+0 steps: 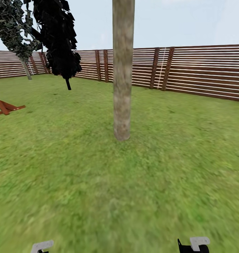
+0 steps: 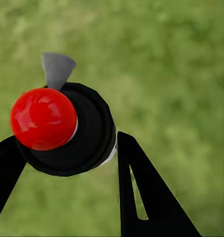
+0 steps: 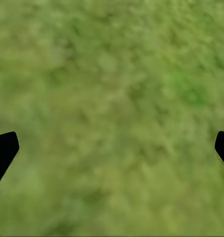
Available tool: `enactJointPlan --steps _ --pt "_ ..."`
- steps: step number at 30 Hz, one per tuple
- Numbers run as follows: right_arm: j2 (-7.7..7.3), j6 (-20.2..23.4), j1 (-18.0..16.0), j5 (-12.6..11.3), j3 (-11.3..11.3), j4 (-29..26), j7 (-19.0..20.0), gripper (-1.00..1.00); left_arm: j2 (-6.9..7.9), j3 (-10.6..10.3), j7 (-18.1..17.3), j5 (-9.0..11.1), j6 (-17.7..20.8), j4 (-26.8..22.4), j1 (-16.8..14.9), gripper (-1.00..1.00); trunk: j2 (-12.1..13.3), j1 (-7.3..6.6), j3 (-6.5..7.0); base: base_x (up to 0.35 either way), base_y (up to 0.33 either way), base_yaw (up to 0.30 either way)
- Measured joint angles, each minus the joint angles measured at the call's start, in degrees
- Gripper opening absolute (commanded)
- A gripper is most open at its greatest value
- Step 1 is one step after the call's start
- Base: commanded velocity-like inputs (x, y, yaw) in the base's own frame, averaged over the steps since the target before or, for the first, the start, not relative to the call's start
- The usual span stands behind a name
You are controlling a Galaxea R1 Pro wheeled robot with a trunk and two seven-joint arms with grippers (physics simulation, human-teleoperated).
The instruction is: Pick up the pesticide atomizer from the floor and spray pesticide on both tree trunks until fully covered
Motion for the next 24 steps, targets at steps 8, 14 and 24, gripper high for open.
enactJointPlan --steps 8,14,24 --pt "0.0 0.0 0.0 0.0 0.0 0.0 0.0 1.0 0.0 0.0 0.0 0.0 0.0 0.0 0.0 -1.0 0.0 0.0 0.0 0.338 0.0 0.0" --pt "0.3 -0.1 0.0 -0.1 0.0 0.0 0.0 1.0 0.08 0.0 0.0 0.0 0.0 0.0 0.0 -1.0 0.0 0.0 0.0 0.338 -0.059 0.0" --pt "0.74 0.2 -0.3 0.0 12.2 -8.1 0.5 1.0 -0.88 -1.0 -2.7 -16.1 0.9 -11.1 -1.0 -1.0 0.0 0.03 0.01 0.23 -0.091 0.0"
